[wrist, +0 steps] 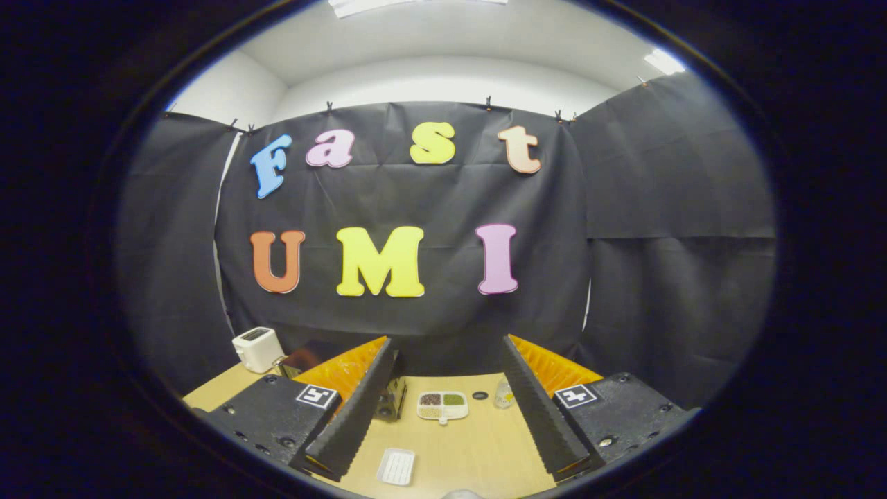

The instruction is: Open the toaster oven, put the food inside, and close the toaster oven door.

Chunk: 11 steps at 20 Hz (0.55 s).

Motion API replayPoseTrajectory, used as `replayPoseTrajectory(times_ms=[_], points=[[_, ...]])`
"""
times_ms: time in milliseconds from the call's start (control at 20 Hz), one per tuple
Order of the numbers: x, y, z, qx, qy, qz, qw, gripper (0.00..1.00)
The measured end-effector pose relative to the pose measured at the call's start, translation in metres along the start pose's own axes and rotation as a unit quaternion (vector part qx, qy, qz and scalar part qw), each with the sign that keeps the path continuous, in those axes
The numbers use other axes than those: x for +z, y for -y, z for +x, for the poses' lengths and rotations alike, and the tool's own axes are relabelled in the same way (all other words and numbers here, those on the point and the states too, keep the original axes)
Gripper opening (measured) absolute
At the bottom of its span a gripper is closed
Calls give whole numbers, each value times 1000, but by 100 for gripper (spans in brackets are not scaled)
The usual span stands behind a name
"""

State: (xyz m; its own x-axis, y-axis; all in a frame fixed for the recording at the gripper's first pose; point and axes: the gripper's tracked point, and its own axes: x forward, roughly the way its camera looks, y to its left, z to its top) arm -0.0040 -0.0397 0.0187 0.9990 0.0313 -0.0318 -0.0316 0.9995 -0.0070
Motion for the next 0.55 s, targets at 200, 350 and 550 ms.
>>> replayPoseTrajectory(times_ms=[200,350,550], points=[[-2,4,5,10,0,4,1000,99],[-5,11,11,9,-2,2,1000,99],[-7,13,13,13,-5,0,1000,99]])
